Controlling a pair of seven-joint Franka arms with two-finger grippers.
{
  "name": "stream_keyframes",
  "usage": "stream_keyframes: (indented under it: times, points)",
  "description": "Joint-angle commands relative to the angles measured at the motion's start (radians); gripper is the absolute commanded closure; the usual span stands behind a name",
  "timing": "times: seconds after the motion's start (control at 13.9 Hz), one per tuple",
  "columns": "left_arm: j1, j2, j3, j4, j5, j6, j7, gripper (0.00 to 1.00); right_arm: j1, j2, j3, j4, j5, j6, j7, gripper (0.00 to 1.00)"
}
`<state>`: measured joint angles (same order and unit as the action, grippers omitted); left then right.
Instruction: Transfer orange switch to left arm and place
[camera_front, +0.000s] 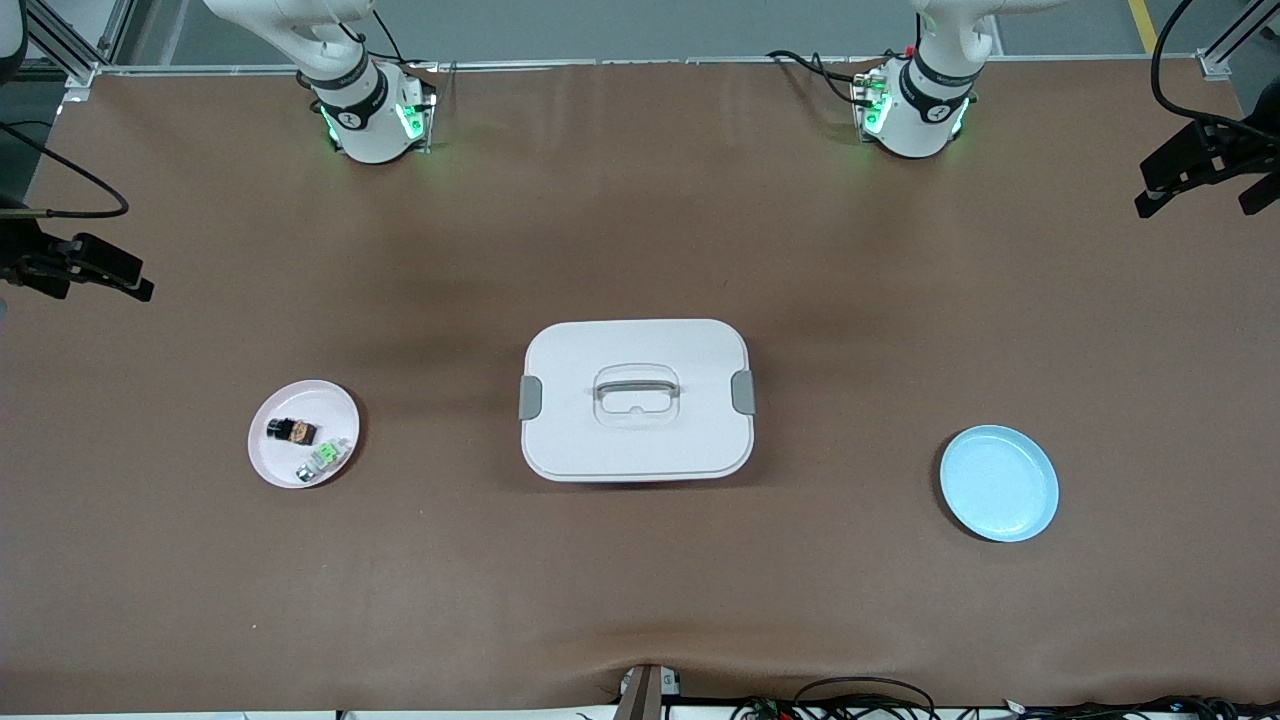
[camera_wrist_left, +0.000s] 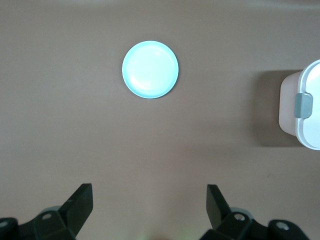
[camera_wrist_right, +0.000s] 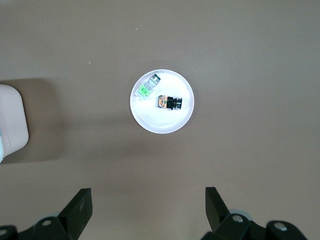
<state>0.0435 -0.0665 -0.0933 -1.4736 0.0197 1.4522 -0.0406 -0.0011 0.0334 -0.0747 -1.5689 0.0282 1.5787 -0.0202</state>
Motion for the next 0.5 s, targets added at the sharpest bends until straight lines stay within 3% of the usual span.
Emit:
stream_keyframes:
  times: [0.0, 0.43]
  points:
    - [-0.001, 0.002, -0.006, 0.01, 0.006, -0.016, 0.01, 0.0, -0.002, -0.024, 0.0, -0.023, 0.015, 0.009, 0.006, 0.0]
    - [-0.01, 0.022, -0.014, 0.012, 0.017, -0.026, 0.012, 0.0, -0.008, -0.02, -0.003, -0.01, 0.015, 0.009, 0.006, 0.0]
